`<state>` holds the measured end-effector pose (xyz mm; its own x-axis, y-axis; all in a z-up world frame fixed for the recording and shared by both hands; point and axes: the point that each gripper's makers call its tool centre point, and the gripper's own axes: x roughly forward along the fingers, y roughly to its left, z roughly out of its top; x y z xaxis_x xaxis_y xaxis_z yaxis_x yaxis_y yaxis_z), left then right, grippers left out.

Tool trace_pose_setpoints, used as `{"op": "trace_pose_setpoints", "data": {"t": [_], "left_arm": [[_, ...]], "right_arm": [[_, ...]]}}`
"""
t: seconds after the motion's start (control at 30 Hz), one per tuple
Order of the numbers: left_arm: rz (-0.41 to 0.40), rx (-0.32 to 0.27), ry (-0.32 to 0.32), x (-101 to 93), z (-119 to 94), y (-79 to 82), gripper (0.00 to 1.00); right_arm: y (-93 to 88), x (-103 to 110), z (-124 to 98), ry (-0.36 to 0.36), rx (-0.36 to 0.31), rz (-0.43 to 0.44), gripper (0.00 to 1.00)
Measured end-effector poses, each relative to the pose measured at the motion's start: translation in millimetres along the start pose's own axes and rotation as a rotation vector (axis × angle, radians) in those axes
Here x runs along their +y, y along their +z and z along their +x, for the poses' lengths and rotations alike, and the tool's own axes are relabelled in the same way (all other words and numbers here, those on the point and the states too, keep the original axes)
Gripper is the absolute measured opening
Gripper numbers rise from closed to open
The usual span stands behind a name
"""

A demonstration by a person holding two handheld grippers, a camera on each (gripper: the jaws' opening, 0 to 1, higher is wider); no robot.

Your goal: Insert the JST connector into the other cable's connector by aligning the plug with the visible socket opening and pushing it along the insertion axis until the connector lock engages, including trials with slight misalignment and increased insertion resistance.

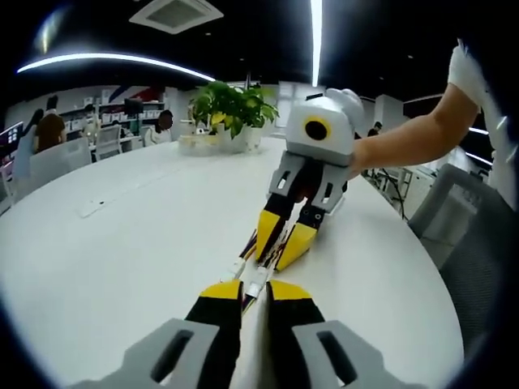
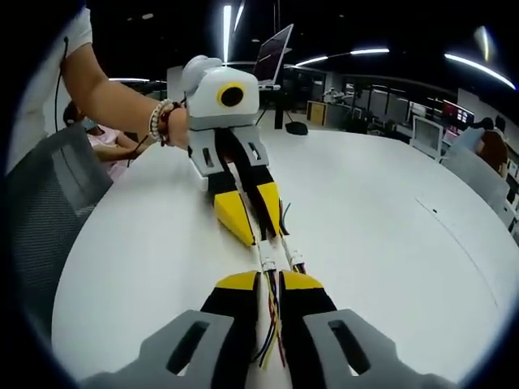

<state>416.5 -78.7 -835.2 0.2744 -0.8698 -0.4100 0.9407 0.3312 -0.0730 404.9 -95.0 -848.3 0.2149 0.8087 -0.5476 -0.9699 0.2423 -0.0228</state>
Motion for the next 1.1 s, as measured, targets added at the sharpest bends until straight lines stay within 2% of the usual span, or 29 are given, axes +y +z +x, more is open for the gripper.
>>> {"op": "trace_pose_setpoints", "data": {"t": [0.33,0.47,0.7,0.77,0.8,0.87,0.9,0.93,1.0,1.1], "left_arm": [[-0.009,-0.004,0.025,-2.8,-2.5,8.0,0.15],[-0.019,-0.029,0.025,-6.3,-5.8,18.4,0.16],[-0.022,-0.059,0.051,-13.2,-13.4,37.5,0.24],[-0.043,-0.062,0.085,-11.3,-17.4,42.9,0.28],[-0.089,-0.051,0.120,-7.7,-20.5,43.3,0.33],[-0.147,-0.065,0.153,-4.6,-24.1,49.2,0.45],[-0.139,-0.076,0.154,-5.2,-25.8,53.1,0.52],[-0.133,-0.081,0.159,-6.3,-28.2,55.9,0.55],[-0.113,-0.097,0.172,-8.6,-34.1,63.9,0.56],[-0.131,-0.147,0.168,-13.8,-42.7,80.6,0.59]], "right_arm": [[12.7,-0.2,-6.7,-0.033,-0.029,0.016,0.13],[20.5,-1.3,-13.1,-0.052,-0.047,0.025,0.15],[45.1,-4.6,-30.8,-0.111,-0.108,0.054,0.20],[53.0,-7.1,-37.3,-0.138,-0.147,0.120,0.24],[58.9,-8.5,-42.4,-0.152,-0.175,0.148,0.28],[67.7,-9.3,-52.2,-0.172,-0.207,0.154,0.29],[70.8,-9.9,-56.1,-0.185,-0.214,0.154,0.29],[73.3,-10.5,-60.0,-0.198,-0.219,0.158,0.30],[77.6,-12.1,-68.9,-0.212,-0.229,0.176,0.33],[85.0,-12.5,-83.5,-0.241,-0.272,0.226,0.35]]}}
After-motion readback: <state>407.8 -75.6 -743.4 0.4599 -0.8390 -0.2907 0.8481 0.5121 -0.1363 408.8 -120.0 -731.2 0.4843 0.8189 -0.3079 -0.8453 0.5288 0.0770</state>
